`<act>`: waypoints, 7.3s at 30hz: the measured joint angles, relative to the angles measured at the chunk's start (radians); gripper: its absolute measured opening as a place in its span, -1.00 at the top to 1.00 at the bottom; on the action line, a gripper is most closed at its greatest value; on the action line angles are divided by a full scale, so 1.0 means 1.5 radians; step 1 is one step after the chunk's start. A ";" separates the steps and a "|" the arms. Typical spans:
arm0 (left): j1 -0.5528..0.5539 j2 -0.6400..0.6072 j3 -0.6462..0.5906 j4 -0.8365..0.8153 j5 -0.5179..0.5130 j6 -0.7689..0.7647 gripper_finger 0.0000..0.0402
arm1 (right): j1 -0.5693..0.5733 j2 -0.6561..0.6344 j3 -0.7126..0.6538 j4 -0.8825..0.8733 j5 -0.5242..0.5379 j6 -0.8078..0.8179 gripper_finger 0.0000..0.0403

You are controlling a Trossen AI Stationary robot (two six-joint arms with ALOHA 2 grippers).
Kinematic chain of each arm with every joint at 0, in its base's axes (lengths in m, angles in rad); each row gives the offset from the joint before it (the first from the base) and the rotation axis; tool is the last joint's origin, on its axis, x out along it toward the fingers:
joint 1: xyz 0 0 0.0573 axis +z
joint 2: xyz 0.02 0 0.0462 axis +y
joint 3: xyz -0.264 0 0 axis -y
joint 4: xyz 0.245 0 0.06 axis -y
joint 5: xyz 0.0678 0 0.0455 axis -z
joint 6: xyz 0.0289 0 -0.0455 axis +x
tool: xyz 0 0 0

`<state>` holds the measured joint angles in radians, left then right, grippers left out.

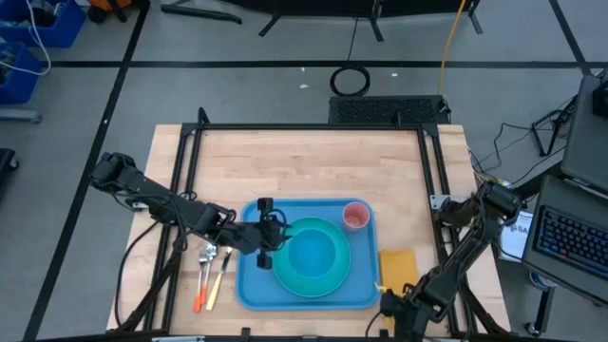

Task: Set up tray
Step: Put the yellow napkin on the left green plate in the blue serving tray

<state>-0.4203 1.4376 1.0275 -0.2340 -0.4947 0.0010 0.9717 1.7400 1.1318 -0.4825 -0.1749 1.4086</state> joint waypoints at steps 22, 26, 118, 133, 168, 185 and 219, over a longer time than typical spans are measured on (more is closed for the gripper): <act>0.006 0.000 -0.002 0.004 0.017 -0.022 0.40 | 0.062 0.121 0.101 -0.109 0.093 -0.094 0.50; 0.008 0.000 -0.014 0.014 0.017 -0.022 0.40 | 0.062 0.124 0.117 -0.141 0.102 -0.112 0.51; 0.013 0.000 -0.052 0.047 0.045 -0.079 0.40 | 0.041 0.113 0.120 -0.285 0.256 -0.183 0.30; 0.012 0.000 -0.052 0.043 0.051 -0.096 0.40 | 0.042 0.109 0.029 -0.193 0.227 -0.171 0.32; 0.000 0.046 -0.052 0.050 0.038 -0.107 0.40 | 0.002 -0.015 0.069 -0.455 0.330 -0.115 1.00; -0.041 0.046 -0.052 0.051 0.047 -0.125 0.40 | -0.076 -0.123 0.069 -0.616 0.388 -0.106 1.00; -0.049 0.045 -0.052 0.055 0.051 -0.147 0.40 | -0.367 -0.268 0.070 -0.522 0.642 -0.425 1.00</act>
<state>-0.4942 1.5051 0.9493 -0.1516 -0.4187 -0.2192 0.4207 1.3381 1.2369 -1.2648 0.7886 0.7710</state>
